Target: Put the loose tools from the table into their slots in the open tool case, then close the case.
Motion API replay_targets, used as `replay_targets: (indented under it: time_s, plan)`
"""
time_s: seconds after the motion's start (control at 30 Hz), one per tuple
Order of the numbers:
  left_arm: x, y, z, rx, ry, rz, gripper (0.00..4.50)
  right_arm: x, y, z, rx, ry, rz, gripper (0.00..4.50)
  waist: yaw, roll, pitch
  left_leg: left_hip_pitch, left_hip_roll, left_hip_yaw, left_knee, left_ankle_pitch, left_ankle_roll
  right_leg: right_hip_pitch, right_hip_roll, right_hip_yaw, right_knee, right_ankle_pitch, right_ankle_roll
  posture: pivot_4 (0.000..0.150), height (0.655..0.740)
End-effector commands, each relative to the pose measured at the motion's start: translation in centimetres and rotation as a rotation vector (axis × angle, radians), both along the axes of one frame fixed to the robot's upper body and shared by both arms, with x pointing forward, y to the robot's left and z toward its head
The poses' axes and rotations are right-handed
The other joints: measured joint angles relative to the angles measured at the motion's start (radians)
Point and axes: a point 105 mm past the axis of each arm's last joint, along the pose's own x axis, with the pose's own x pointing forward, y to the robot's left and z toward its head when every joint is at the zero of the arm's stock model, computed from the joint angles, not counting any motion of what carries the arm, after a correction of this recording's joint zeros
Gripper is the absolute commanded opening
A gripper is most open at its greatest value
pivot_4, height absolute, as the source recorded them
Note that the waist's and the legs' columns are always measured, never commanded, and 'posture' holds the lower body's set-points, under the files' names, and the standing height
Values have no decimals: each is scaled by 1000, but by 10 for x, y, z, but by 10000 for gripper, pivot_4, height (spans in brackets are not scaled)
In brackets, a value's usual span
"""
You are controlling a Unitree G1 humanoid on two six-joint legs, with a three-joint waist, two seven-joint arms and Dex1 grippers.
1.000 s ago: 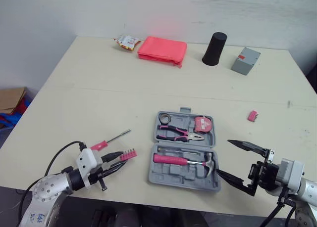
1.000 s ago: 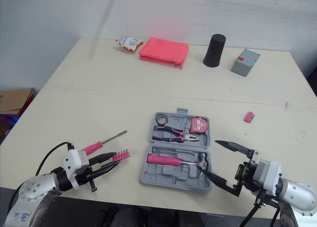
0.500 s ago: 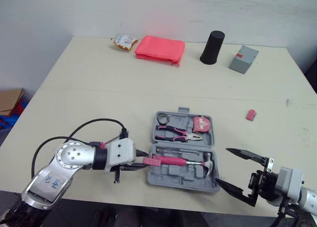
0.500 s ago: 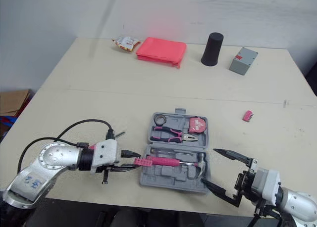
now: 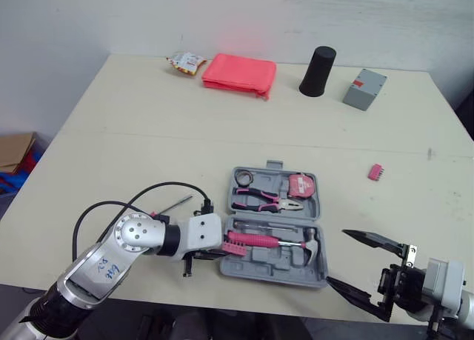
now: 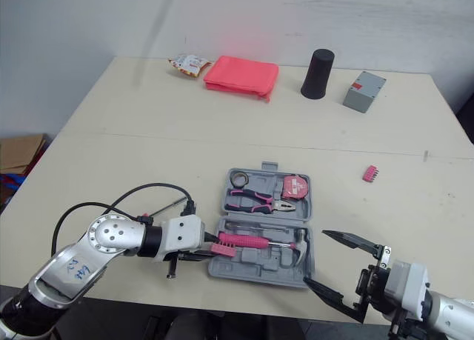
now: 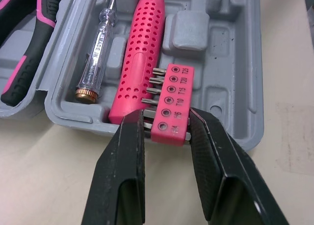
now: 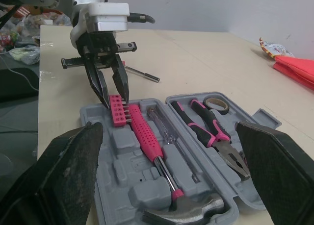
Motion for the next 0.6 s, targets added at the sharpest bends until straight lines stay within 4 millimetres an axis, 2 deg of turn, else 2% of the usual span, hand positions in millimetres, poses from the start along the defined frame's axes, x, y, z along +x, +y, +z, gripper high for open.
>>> replay_targets:
  time_s: [0.03, 0.33, 0.6]
  plan:
    - [-4, -4, -2, 24, -11, -4, 6526, -3, 3, 13, 5, -44, -3, 45000, 0, 0, 0, 0, 0, 0, 0, 0, 0, 0, 0, 0, 0, 0, 0, 1500, 7400]
    - [-1, -8, -7, 49, 10, 45, 6526, 0, 6, 16, 12, -48, 0, 45000, 1, 0, 0, 1, 0, 0, 0, 1, 0, 0, 0, 0, 1, 0, 0, 1500, 7400]
    - [-1, -13, -11, 32, 32, 85, 6526, -1, 1, 8, 10, -36, 4, 45000, 4, 0, 0, 1, -1, -1, 1, 1, 1, 2, -1, 0, 1, 1, 1, 1500, 7400]
